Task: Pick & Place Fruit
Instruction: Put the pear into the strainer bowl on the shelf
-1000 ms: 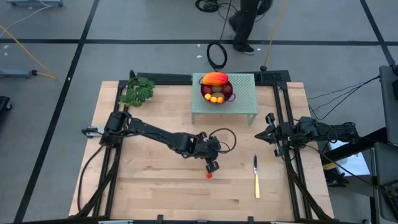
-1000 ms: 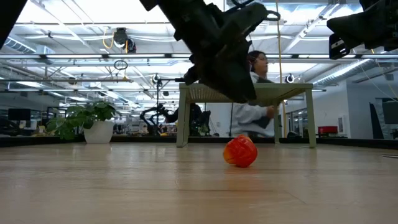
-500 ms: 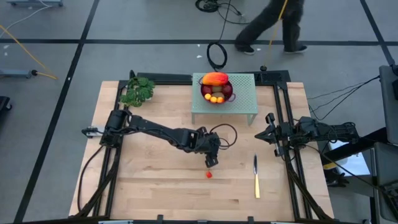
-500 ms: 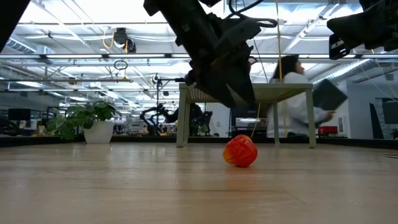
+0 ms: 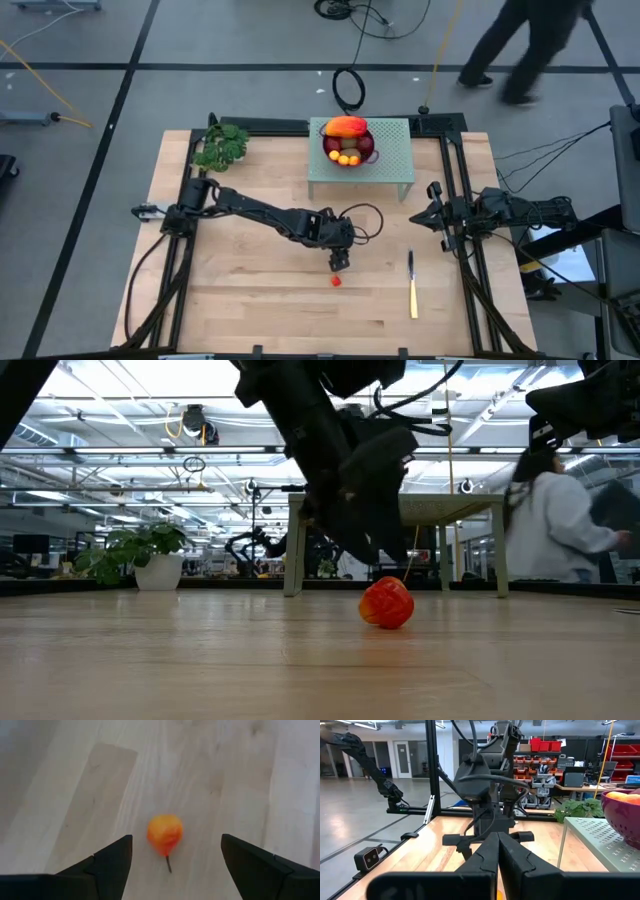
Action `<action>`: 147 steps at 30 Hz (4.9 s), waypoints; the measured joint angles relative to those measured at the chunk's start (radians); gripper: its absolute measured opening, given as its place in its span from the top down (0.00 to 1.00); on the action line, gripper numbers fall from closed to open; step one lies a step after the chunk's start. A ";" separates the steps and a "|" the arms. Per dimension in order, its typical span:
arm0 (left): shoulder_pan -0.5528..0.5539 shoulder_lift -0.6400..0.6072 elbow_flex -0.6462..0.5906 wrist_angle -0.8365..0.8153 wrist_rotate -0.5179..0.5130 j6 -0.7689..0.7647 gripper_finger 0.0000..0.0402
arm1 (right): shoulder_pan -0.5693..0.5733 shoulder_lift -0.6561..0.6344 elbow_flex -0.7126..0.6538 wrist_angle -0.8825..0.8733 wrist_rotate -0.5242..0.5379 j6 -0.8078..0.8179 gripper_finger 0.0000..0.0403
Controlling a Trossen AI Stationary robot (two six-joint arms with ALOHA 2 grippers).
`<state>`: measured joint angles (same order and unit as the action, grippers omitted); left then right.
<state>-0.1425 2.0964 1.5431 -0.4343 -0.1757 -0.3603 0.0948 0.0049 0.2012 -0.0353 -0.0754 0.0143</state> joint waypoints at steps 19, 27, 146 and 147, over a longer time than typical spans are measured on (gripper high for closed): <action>0.001 0.076 0.001 0.048 -0.027 0.008 0.24 | 0.000 0.000 0.000 -0.018 0.003 0.000 1.00; 0.016 0.087 0.001 0.045 -0.035 0.008 0.24 | 0.000 0.000 0.000 -0.018 0.002 0.000 1.00; 0.361 -0.302 0.001 0.336 -0.121 0.026 0.67 | 0.000 0.000 0.000 0.007 -0.005 0.000 1.00; 0.364 -0.303 0.001 0.335 -0.121 0.027 0.67 | 0.000 0.000 0.000 0.007 -0.004 0.000 1.00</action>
<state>0.2219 1.7930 1.5440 -0.0994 -0.2966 -0.3331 0.0951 0.0050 0.2012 -0.0279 -0.0795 0.0144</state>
